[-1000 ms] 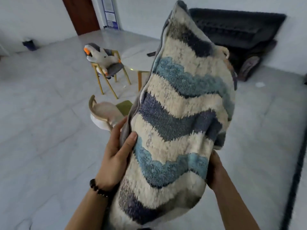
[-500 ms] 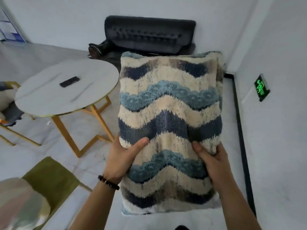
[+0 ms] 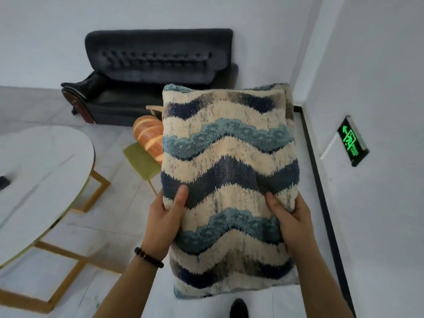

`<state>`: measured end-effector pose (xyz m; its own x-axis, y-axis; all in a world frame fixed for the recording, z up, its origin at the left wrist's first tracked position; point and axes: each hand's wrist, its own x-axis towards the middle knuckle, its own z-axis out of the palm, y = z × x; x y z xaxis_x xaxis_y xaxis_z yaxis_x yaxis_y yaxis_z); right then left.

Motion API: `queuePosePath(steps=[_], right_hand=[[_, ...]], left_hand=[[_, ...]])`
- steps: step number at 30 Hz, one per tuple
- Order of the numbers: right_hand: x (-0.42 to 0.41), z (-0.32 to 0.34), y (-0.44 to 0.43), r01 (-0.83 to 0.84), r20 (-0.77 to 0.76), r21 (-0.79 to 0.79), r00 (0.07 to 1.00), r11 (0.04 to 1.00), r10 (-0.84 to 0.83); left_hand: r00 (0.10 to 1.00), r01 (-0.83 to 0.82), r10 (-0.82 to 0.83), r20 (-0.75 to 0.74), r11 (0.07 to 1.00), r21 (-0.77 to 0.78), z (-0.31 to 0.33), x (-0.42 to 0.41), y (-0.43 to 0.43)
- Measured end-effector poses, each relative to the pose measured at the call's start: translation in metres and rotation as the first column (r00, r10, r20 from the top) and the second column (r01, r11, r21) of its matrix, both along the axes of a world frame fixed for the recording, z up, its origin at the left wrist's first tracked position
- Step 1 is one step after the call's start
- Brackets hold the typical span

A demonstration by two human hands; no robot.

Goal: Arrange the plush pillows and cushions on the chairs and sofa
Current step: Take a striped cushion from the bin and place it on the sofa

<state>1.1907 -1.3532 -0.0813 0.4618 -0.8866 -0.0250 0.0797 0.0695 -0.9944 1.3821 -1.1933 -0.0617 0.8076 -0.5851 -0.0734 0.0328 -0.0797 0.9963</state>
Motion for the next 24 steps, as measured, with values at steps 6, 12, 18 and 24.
queuePosePath(steps=[6,12,18,24], right_hand=[[0.115,0.005,-0.135,-0.051,-0.073,0.093,0.996,0.994,0.058],[0.261,-0.01,-0.279,-0.078,-0.042,0.104,0.996,0.992,0.083],[0.385,0.016,-0.427,-0.045,0.008,0.165,0.999,0.985,0.045],[0.495,0.016,-0.549,-0.035,0.033,0.141,0.999,0.989,0.031]], left_hand=[[0.961,-0.151,0.131,-0.244,0.986,-0.064,-0.006,0.112,-0.12],[0.916,-0.255,0.227,-0.332,0.966,-0.044,-0.04,0.246,-0.255],[0.911,-0.233,0.143,-0.386,0.952,-0.198,-0.009,0.381,-0.414],[0.959,-0.182,0.147,-0.242,0.975,-0.126,-0.002,0.502,-0.539]])
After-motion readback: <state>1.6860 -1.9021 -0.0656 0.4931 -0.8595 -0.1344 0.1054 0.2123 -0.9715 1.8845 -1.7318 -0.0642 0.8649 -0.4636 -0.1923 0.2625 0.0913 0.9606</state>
